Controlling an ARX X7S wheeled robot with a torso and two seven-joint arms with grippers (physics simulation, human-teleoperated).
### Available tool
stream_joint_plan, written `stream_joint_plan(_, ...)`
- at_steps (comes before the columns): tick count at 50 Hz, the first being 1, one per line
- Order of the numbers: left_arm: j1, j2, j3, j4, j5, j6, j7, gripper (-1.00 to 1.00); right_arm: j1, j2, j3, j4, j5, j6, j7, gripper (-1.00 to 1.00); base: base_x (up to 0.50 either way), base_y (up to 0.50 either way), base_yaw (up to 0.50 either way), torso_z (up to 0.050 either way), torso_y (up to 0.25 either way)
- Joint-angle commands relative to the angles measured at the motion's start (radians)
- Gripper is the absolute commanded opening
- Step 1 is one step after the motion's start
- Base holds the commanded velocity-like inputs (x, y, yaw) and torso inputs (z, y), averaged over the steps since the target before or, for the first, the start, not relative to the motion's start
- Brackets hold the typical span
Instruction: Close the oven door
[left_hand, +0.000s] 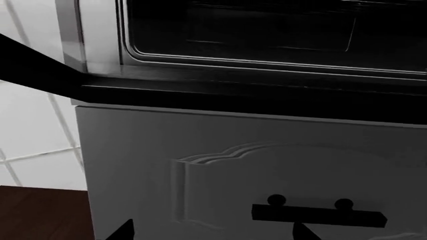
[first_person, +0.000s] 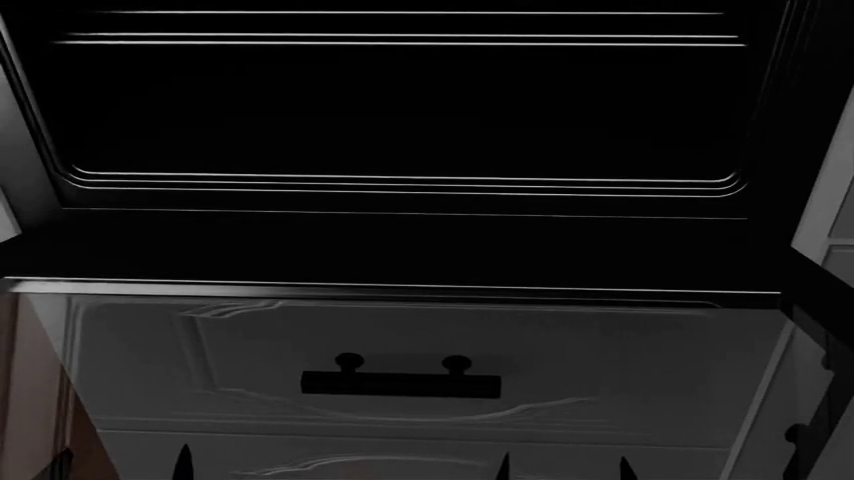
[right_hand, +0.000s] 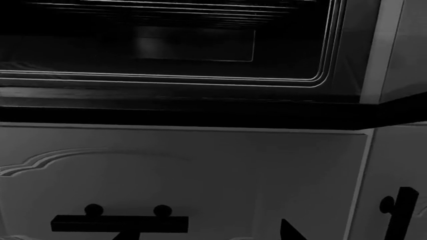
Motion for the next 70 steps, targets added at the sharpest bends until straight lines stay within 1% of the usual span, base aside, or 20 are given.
stream_joint_plan(1,0.026,-0.079,-0.057,0.289,-0.143,-0.201,-0.065,1.00,-0.038,0.058,-0.001,-0.254,-0.031,0.132,0.050,1.00,0.00,0.00,0.00,0.000,0.000)
stream_joint_plan(3,0.028,-0.117,-0.072,0.434,-0.171,-0.284,-0.114,1.00,-0.034,0.079,0.005,-0.364,-0.018,0.225,0.060,1.00,0.00,0.00,0.00,0.000,0.000)
stream_joint_plan(10,-0.072,-0.193,-0.136,0.673,-0.314,-0.505,-0.224,1.00,-0.005,0.115,0.036,-0.522,0.015,0.362,0.075,1.00,0.00,0.00,0.00,0.000,0.000)
stream_joint_plan(14,-0.181,-0.215,-0.139,0.724,-0.388,-0.672,-0.313,1.00,0.049,0.148,0.070,-0.658,0.055,0.516,0.093,1.00,0.00,0.00,0.00,0.000,0.000)
stream_joint_plan(18,-0.257,-0.226,-0.174,0.758,-0.495,-0.769,-0.362,1.00,0.106,0.168,0.089,-0.744,0.086,0.632,0.104,1.00,0.00,0.00,0.00,0.000,0.000)
stream_joint_plan(23,-0.499,-0.221,-0.226,0.738,-0.738,-0.986,-0.510,1.00,0.290,0.165,0.124,-0.858,0.184,0.861,0.119,1.00,0.00,0.00,0.00,0.000,0.000)
stream_joint_plan(26,-0.603,-0.221,-0.245,0.734,-0.827,-1.042,-0.569,1.00,0.374,0.164,0.146,-0.890,0.230,0.954,0.123,1.00,0.00,0.00,0.00,0.000,0.000)
stream_joint_plan(27,-0.684,-0.221,-0.247,0.722,-0.886,-1.082,-0.616,1.00,0.445,0.158,0.166,-0.904,0.270,1.029,0.126,1.00,0.00,0.00,0.00,0.000,0.000)
stream_joint_plan(30,-0.807,-0.215,-0.230,0.679,-0.952,-1.149,-0.689,1.00,0.547,0.131,0.213,-0.906,0.343,1.142,0.133,1.00,0.00,0.00,0.00,0.000,0.000)
stream_joint_plan(31,-0.875,-0.205,-0.218,0.641,-0.965,-1.169,-0.704,1.00,0.646,0.108,0.244,-0.906,0.390,1.238,0.147,1.00,0.00,0.00,0.00,0.000,0.000)
stream_joint_plan(33,-0.899,-0.202,-0.214,0.630,-0.970,-1.174,-0.708,1.00,0.677,0.105,0.248,-0.907,0.402,1.266,0.151,1.00,0.00,0.00,0.00,0.000,0.000)
stream_joint_plan(34,-0.993,-0.191,-0.187,0.575,-0.967,-1.197,-0.710,1.00,0.777,0.096,0.256,-0.885,0.432,1.330,0.148,1.00,0.00,0.00,0.00,0.000,0.000)
stream_joint_plan(36,-1.055,-0.176,-0.166,0.522,-0.953,-1.202,-0.696,1.00,0.843,0.094,0.250,-0.853,0.441,1.357,0.142,1.00,0.00,0.00,0.00,0.000,0.000)
stream_joint_plan(42,-1.151,-0.153,-0.083,0.368,-0.812,-1.140,-0.589,1.00,0.956,0.108,0.177,-0.677,0.378,1.281,0.108,1.00,0.00,0.00,0.00,0.000,0.000)
stream_joint_plan(46,-1.253,-0.149,-0.031,0.246,-0.735,-1.112,-0.521,1.00,1.111,0.104,0.121,-0.569,0.363,1.283,0.073,1.00,0.00,0.00,0.00,0.000,0.000)
stream_joint_plan(53,-1.452,-0.095,-0.015,0.015,-0.709,-1.117,-0.464,1.00,1.355,0.044,0.101,-0.270,0.347,1.246,0.006,1.00,0.00,0.00,0.00,0.000,0.000)
stream_joint_plan(58,-1.562,-0.059,0.047,-0.158,-0.646,-1.085,-0.386,1.00,1.463,0.040,0.049,-0.106,0.300,1.167,-0.042,1.00,0.00,0.00,0.00,0.000,0.000)
stream_joint_plan(64,-1.718,0.024,0.215,-0.506,-0.466,-0.929,-0.203,1.00,1.557,0.021,-0.079,0.255,0.181,0.960,-0.132,1.00,0.00,0.00,0.00,0.000,0.000)
stream_joint_plan(65,-1.738,0.052,0.247,-0.615,-0.422,-0.867,-0.159,1.00,1.586,-0.003,-0.109,0.389,0.148,0.895,-0.150,1.00,0.00,0.00,0.00,0.000,0.000)
stream_joint_plan(70,-1.867,0.150,0.315,-1.002,-0.330,-0.722,-0.005,1.00,1.734,-0.080,-0.099,0.788,0.120,0.744,-0.192,1.00,0.00,0.00,0.00,0.000,0.000)
